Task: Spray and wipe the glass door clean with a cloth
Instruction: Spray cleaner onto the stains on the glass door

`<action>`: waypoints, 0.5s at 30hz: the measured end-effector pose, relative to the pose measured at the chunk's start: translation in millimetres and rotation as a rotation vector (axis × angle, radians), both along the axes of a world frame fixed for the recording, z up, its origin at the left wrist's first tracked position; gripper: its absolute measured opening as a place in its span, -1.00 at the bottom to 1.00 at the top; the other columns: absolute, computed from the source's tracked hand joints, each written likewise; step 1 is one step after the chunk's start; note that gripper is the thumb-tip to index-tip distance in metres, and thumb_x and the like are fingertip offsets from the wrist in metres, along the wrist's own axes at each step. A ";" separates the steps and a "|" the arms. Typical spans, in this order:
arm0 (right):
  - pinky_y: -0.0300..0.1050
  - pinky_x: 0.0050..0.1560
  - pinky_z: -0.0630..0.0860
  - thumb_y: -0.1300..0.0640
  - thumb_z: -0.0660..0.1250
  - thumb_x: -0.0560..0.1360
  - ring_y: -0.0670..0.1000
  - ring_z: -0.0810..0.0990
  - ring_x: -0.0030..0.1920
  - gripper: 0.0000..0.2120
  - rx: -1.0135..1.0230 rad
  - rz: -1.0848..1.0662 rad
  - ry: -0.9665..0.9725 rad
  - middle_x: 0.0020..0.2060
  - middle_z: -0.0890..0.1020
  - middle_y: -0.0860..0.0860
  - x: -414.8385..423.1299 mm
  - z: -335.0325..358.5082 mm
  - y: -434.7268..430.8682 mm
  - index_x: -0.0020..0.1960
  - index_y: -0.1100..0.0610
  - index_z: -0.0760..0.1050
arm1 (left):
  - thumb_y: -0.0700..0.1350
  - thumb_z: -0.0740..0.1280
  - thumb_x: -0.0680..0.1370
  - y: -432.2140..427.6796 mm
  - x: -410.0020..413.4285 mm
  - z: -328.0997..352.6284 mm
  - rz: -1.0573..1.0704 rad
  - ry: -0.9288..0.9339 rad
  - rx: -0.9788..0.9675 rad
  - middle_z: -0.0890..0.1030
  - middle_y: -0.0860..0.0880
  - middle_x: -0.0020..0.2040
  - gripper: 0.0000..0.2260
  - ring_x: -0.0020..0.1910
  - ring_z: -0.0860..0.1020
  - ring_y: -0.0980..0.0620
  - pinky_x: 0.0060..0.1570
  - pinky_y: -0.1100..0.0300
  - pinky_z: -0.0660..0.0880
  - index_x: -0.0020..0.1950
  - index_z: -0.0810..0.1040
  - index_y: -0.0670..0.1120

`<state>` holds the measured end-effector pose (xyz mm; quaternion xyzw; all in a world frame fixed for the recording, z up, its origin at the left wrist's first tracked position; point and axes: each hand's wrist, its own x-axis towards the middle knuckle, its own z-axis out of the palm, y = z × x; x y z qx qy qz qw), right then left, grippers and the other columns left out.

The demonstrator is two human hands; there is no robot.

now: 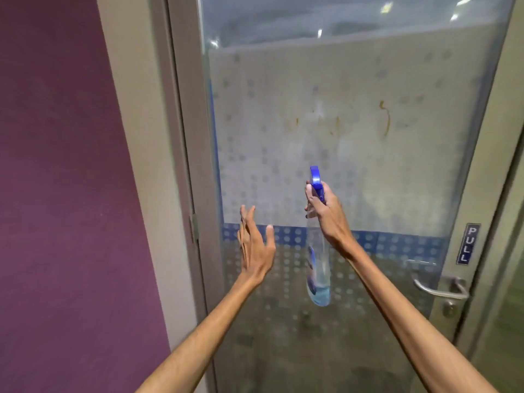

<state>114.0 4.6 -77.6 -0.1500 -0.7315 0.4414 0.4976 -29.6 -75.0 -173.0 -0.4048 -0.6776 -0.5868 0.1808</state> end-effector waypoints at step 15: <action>-0.35 -0.08 0.51 -0.08 0.27 0.46 -0.13 0.60 -0.10 -0.69 0.125 0.073 0.216 -0.06 0.61 -0.01 -79.7 134.8 34.4 0.11 0.04 0.56 | 0.06 0.07 0.62 142.5 -159.7 184.0 0.157 0.483 0.029 0.01 -0.24 0.61 -0.38 0.61 -0.08 -0.13 0.56 -0.16 -0.06 0.59 0.05 -0.24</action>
